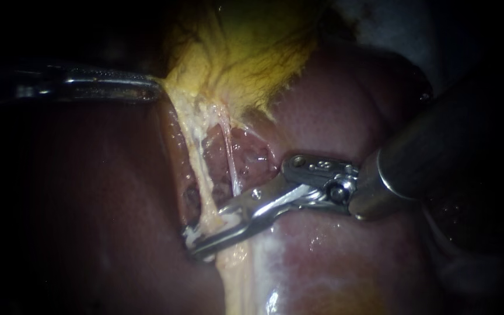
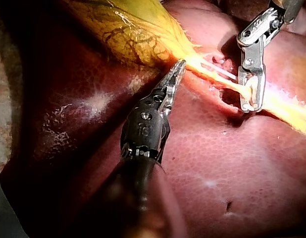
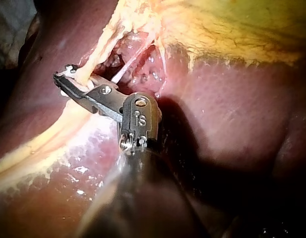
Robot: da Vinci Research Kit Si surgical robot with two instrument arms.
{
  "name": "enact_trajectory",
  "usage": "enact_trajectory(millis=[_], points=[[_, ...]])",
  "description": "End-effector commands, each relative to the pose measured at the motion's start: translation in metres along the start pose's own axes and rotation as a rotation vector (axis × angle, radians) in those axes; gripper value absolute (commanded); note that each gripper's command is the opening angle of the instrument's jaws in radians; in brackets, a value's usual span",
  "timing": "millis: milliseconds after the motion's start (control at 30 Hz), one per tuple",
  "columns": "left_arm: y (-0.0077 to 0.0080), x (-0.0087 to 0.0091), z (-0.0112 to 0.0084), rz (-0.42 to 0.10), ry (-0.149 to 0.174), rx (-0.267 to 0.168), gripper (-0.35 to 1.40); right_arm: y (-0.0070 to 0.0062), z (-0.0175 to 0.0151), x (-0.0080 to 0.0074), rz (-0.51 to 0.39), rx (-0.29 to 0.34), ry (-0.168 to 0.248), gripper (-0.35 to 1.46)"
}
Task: Clipping second clip left tube
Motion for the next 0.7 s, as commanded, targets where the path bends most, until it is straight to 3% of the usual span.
enact_trajectory(millis=[33,300,700], points=[[0.0000,0.0000,0.0000,0.000,0.000,0.000,-0.35,0.0001,-0.0001,0.0000,0.009,0.000,-0.001,-0.35],[0.0000,0.0000,0.0001,0.000,0.000,-0.001,-0.35,0.0009,-0.0002,-0.0002,0.024,0.001,-0.013,-0.35],[0.0000,0.0000,0.0002,0.000,0.000,-0.001,-0.35,0.0009,-0.0003,-0.0002,0.024,0.004,-0.014,-0.35]])
